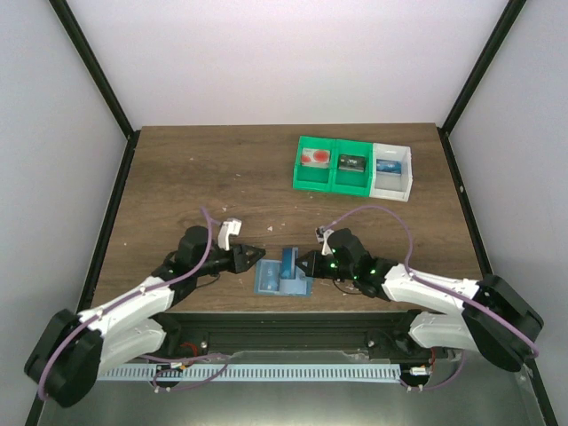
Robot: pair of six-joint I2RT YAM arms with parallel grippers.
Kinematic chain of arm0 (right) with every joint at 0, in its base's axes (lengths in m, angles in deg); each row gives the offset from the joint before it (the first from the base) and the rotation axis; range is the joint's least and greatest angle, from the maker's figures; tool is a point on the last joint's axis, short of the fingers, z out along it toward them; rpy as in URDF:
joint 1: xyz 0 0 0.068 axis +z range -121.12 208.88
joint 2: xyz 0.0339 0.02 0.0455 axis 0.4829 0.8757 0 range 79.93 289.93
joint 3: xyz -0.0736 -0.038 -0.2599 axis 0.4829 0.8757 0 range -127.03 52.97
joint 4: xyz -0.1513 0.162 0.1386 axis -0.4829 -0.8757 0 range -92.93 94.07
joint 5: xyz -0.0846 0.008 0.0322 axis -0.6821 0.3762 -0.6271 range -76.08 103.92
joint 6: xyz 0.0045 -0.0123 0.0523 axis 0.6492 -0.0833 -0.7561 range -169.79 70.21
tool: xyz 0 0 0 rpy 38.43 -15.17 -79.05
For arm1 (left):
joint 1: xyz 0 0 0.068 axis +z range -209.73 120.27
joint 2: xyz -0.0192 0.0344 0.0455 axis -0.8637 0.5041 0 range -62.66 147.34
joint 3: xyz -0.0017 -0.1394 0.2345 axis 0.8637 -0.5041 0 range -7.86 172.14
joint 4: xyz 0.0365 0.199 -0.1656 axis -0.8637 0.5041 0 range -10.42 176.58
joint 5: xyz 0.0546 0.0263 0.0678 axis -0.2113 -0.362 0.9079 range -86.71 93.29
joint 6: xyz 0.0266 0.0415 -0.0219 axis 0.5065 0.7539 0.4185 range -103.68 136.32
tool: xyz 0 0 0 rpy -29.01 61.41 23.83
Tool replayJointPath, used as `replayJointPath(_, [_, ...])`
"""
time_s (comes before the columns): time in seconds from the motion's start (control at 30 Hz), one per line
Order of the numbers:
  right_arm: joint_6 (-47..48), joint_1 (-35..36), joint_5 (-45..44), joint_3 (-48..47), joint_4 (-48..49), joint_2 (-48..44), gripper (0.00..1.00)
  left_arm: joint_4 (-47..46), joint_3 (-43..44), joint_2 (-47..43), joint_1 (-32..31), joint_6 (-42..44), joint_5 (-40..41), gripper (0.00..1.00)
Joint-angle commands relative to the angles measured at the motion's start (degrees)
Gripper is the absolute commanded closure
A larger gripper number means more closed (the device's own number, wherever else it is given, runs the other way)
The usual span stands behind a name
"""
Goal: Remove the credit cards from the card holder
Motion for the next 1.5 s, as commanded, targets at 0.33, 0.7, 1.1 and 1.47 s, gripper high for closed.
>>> replayJointPath(0.33, [-19.8,-1.3,7.5,-1.0,7.8,-9.6,1.00,8.0,5.9,-23.1,-1.3,43.0,-11.3,0.47])
replayJointPath(0.7, [-27.8,-1.3,9.0,-1.3,14.7,-12.3,1.00,21.1,11.6,-19.8,-1.6,66.1,-13.4,0.44])
replayJointPath(1.1, [-32.0,-1.3,11.5,0.6,21.5,-9.6,0.99,20.7,10.7,-18.0,-10.7,74.7,1.1,0.47])
replayJointPath(1.47, [-34.1,-1.3,13.6,1.9,24.5,-9.0,1.00,19.0,9.7,-18.0,-12.1,76.9,3.0,0.50])
